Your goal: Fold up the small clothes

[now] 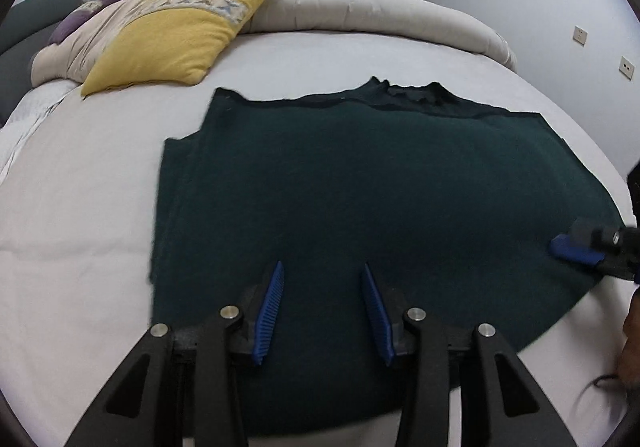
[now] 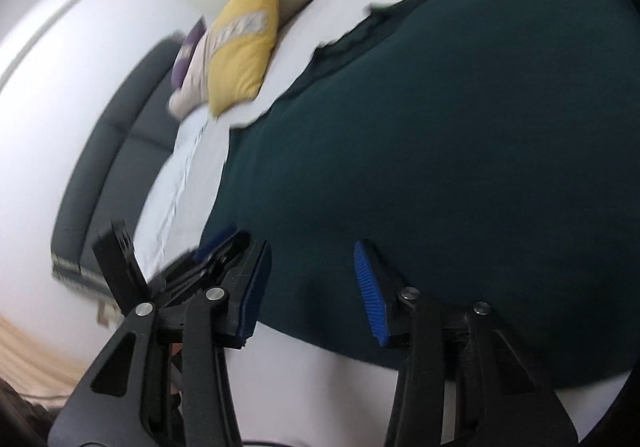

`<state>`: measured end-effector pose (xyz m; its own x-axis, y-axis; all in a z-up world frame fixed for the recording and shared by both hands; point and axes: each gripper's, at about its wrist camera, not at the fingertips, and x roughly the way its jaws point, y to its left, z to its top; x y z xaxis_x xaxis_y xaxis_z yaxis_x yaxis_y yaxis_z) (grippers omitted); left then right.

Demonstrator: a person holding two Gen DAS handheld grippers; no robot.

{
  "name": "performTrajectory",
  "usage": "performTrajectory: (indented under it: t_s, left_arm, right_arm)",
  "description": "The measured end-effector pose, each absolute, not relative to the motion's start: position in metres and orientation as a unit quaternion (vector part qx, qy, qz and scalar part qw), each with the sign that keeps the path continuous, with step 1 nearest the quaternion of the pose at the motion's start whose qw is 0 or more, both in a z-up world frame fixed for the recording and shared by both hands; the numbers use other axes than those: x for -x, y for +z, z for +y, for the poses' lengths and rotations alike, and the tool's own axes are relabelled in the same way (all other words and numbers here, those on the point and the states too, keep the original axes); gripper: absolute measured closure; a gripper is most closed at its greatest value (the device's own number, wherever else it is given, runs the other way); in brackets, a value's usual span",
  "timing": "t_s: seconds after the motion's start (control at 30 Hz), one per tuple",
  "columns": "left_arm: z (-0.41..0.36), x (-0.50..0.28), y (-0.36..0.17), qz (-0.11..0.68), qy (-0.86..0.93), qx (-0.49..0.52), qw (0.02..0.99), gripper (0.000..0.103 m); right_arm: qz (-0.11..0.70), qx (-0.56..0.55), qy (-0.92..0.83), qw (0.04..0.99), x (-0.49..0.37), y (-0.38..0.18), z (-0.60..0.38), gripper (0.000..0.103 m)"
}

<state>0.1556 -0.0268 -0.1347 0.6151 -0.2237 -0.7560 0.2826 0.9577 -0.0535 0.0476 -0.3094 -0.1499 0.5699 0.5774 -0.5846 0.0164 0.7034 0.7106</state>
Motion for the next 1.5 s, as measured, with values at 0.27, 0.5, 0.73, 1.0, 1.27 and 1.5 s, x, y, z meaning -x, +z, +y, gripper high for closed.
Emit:
performTrajectory:
  t_s: [0.27,0.5,0.73,1.0,1.27,1.5]
  left_arm:
    - [0.017,-0.142,-0.138,0.430,-0.136,0.018,0.892,0.067]
    - [0.038,-0.123,-0.130,0.444,-0.130,0.054,0.885,0.068]
    - [0.029,-0.129,-0.086,0.404,-0.130,0.053,0.904,0.055]
    - [-0.003,-0.230,-0.104,0.432,-0.112,0.035,0.894,0.055]
    - [0.015,-0.230,-0.131,0.428,-0.125,0.052,0.893,0.056]
    - [0.038,-0.220,-0.136,0.415,-0.158,0.107,0.889,0.061]
  right_arm:
    - [0.362,-0.440,0.043,0.821,0.009,-0.164,-0.428,0.084]
    - [0.319,-0.449,-0.052,0.833,0.051,-0.137,-0.470,0.077]
    - [0.323,-0.384,0.007,0.865,-0.009,-0.090,-0.411,0.061]
    - [0.387,-0.387,0.064,0.834,-0.127,-0.113,-0.348,0.062]
    - [0.359,-0.413,0.027,0.837,-0.150,-0.141,-0.389,0.066]
    - [0.329,-0.435,-0.021,0.838,-0.118,-0.132,-0.424,0.065]
